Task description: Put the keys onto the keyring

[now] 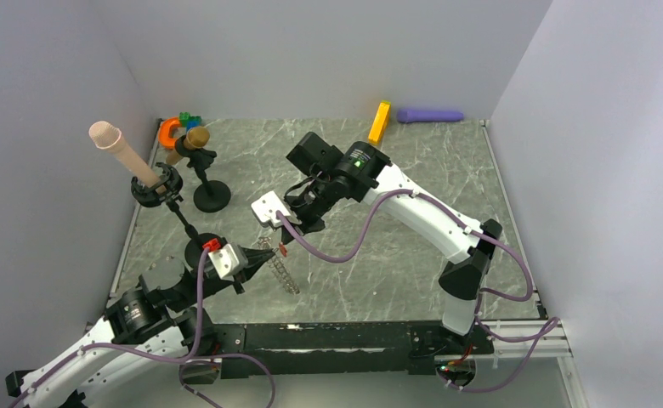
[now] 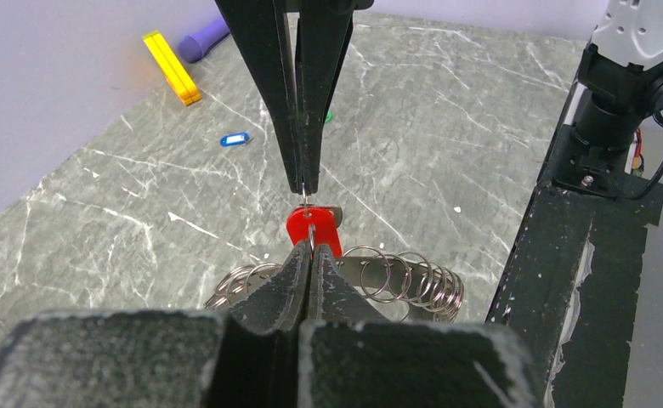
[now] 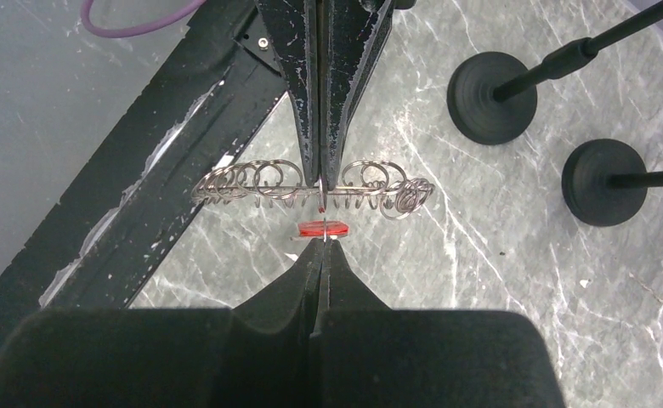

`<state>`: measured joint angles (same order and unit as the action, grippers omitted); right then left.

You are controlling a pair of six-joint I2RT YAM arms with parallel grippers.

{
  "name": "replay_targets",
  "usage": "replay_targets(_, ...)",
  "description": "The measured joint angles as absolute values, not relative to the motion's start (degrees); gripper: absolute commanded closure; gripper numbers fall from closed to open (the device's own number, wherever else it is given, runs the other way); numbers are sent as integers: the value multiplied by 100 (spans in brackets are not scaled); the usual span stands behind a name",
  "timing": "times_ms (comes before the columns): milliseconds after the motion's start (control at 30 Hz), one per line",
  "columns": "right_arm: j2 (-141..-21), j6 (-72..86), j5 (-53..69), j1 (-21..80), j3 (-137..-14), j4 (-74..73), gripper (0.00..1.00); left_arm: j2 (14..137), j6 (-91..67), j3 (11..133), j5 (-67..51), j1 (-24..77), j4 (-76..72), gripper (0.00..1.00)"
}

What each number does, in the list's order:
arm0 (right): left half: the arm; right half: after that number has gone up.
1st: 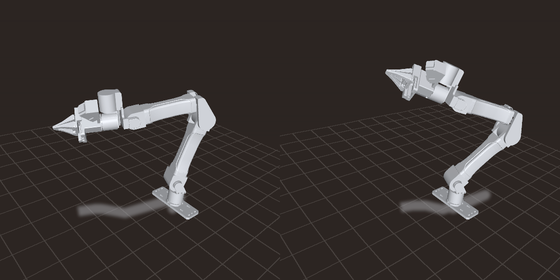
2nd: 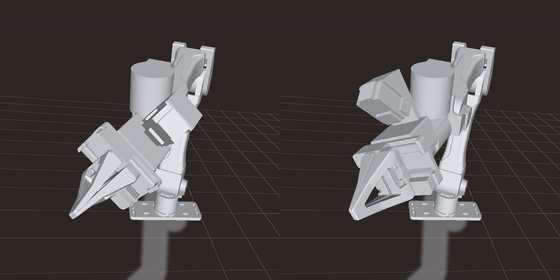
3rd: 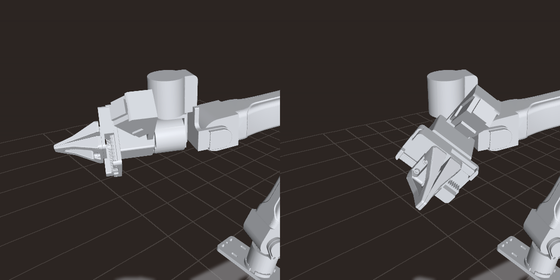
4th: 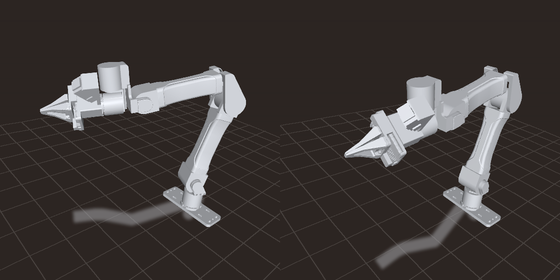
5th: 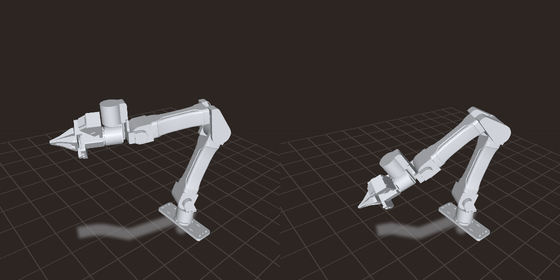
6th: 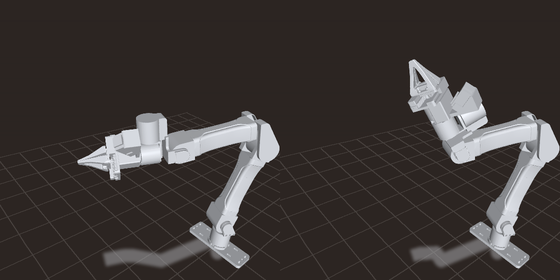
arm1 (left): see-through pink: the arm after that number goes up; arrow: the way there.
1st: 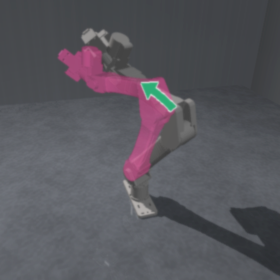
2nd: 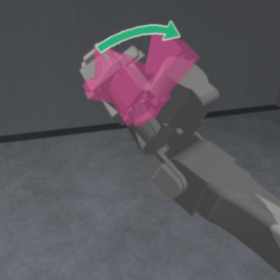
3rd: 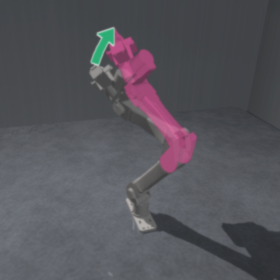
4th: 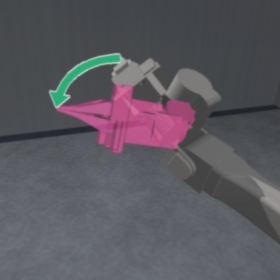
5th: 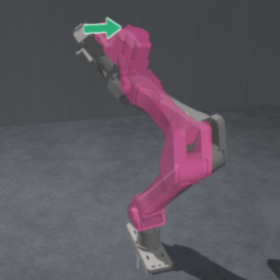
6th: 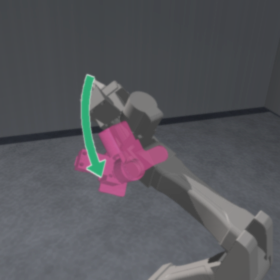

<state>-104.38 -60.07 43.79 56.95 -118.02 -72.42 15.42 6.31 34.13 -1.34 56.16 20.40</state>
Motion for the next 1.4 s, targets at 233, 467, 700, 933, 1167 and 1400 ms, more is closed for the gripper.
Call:
replay_targets(233,-10438,-6005,4379,5701,-11802,-7240,100,1564,631,3413,-106,5616,1986,100)
replay_targets(467,-10438,-6005,4383,5710,-11802,-7240,100,1568,631,3413,-97,5616,1953,100)
replay_targets(700,-10438,-6005,4377,5710,-11802,-7238,100,1597,631,3413,-97,5616,1953,100)
replay_targets(933,-10438,-6005,4377,5710,-11802,-7238,100,1594,631,3413,-97,5616,1955,100)
replay_targets(1167,-10438,-6007,4390,5710,-11802,-7240,100,1597,631,3413,-97,5616,1953,100)
replay_targets(1400,-10438,-6007,4399,5710,-11802,-7238,100,1599,631,3413,-97,5616,1951,100)
